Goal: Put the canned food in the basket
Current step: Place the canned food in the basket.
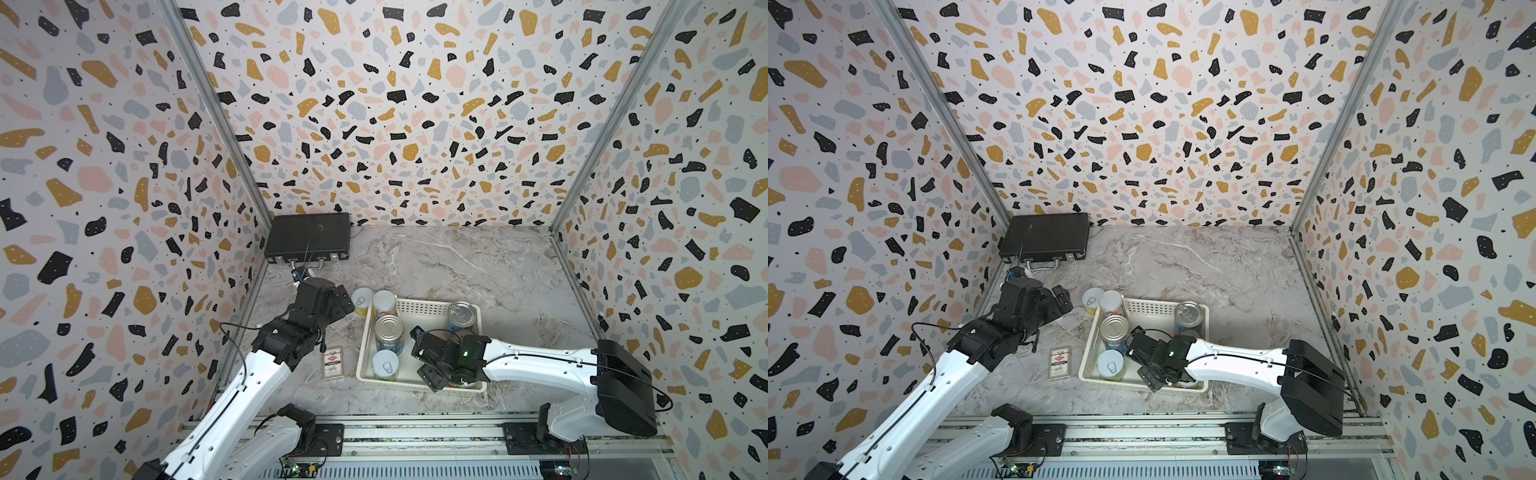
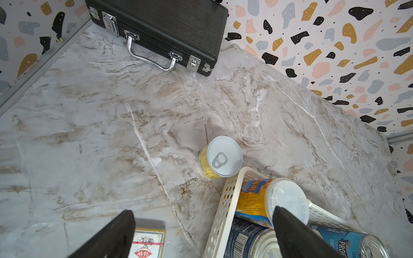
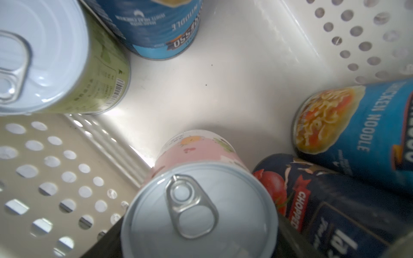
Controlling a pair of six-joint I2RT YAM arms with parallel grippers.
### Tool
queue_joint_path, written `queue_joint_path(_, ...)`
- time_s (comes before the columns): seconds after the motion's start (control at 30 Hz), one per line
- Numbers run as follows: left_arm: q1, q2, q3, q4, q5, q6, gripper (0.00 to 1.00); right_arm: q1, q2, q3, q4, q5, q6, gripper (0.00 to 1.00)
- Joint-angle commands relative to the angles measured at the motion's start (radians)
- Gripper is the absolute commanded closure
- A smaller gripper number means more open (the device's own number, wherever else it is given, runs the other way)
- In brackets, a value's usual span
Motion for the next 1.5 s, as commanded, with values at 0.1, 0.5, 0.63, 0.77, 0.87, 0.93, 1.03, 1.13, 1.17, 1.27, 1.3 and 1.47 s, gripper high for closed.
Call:
queue_joint_path(0.1,0.008,-0.001,-0.003,0.033,0.002,0.011,0.00,0.012,-0.012,0.039,-0.131,-0.030,0.039,0.63)
queue_joint_path(0.5,0.008,0.000,-0.005,0.032,0.002,0.011,0.00,0.015,0.088,0.111,-0.233,-0.048,-0.001,0.60)
queue_joint_path(0.63,0.009,-0.001,-0.004,0.030,0.001,0.011,0.00,0.015,0.131,0.128,-0.208,-0.076,-0.016,0.57)
queue_joint_path(0.77,0.009,-0.001,-0.003,0.030,0.002,0.011,0.00,0.016,0.162,0.128,-0.177,-0.130,-0.028,0.56)
queue_joint_path(0.87,0.010,0.000,-0.003,0.031,0.002,0.011,0.00,0.016,0.179,0.131,-0.178,-0.156,-0.032,0.56)
queue_joint_path(0.93,0.009,0.000,-0.003,0.030,0.002,0.010,0.00,0.016,0.176,0.128,-0.181,-0.165,-0.032,0.55)
queue_joint_path(1.03,0.009,0.000,-0.003,0.030,0.002,0.011,0.00,0.016,0.155,0.116,-0.195,-0.176,-0.032,0.52)
queue_joint_path(1.13,0.009,0.000,-0.003,0.033,0.003,0.011,0.00,0.016,0.124,0.100,-0.205,-0.183,-0.029,0.44)
queue_joint_path(1.17,0.008,0.002,-0.002,0.033,0.005,0.010,0.00,0.016,0.117,0.098,-0.208,-0.186,-0.030,0.40)
queue_joint_path(1.27,0.009,0.002,-0.003,0.032,0.003,0.011,0.00,0.016,0.112,0.106,-0.222,-0.181,-0.037,0.29)
queue_joint_path(1.3,0.008,0.002,-0.003,0.033,0.004,0.011,0.00,0.016,0.117,0.113,-0.228,-0.176,-0.042,0.26)
queue_joint_path(1.47,0.010,0.002,-0.002,0.032,0.003,0.012,0.00,0.016,0.173,0.183,-0.260,-0.139,-0.060,0.16)
